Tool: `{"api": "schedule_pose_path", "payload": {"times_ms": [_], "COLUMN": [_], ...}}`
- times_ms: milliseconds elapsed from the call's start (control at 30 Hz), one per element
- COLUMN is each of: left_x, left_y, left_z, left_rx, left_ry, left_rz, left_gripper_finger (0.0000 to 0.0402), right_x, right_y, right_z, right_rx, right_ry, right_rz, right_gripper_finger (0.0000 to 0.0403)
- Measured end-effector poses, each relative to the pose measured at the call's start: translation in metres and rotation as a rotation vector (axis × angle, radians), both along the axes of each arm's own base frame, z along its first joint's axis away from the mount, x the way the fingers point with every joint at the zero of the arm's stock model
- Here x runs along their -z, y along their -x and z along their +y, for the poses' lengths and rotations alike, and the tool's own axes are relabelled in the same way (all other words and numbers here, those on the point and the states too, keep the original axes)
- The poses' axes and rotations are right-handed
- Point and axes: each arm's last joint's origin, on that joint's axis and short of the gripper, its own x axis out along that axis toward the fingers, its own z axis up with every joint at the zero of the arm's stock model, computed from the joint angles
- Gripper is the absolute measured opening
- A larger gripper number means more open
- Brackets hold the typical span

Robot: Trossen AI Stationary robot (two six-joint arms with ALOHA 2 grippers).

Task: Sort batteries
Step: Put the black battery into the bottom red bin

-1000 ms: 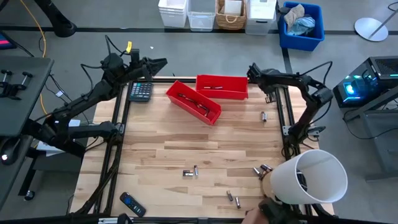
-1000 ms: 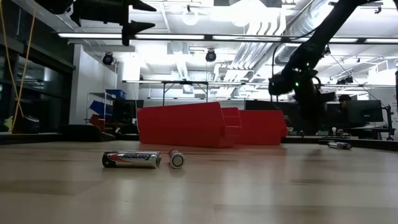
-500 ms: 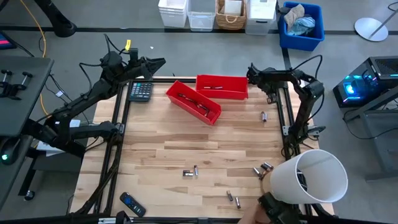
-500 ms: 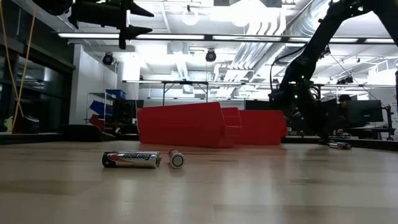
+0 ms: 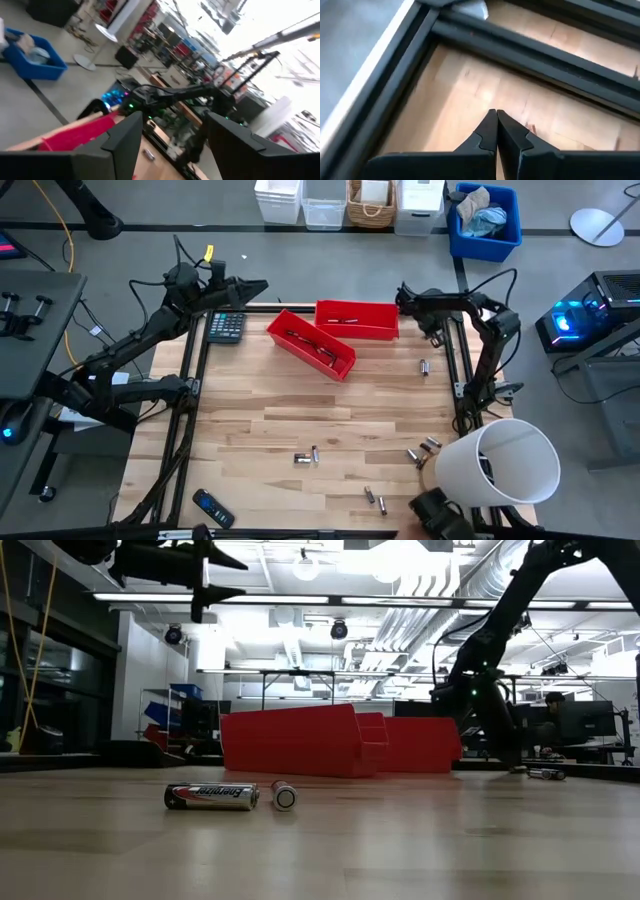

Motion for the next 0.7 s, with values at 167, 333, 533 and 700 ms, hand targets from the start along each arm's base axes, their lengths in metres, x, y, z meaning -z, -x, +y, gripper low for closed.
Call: {"api": "schedule_pose_path", "payload": {"times_ms": [167, 333, 533, 700], "left_x": [0.0, 0.0, 0.0, 0.0], "left_y": [0.0, 0.0, -0.001, -0.001], "left_z": [-0.001, -0.001, -0.002, -0.002], "left_rx": [0.049, 0.051, 0.052, 0.052], "left_ry": [0.004, 0.024, 0.04, 0.04], "left_rz": [-0.001, -0.008, -0.013, -0.013], "left_gripper_finger": [0.021, 0.021, 0.021, 0.021], "right_x": [0.0, -0.001, -0.017, -0.044], "right_y": [-0.021, -0.036, -0.038, -0.034], "right_z": [0.022, 0.043, 0.063, 0.063], "right_rx": [-0.133, -0.209, -0.176, -0.303], "right_ry": [-0.089, -0.169, -0.156, -0.087], "right_rz": [0.031, 0.067, 0.125, 0.148], "right_gripper_finger": [0.0, 0.0, 0.0, 0.0]}}
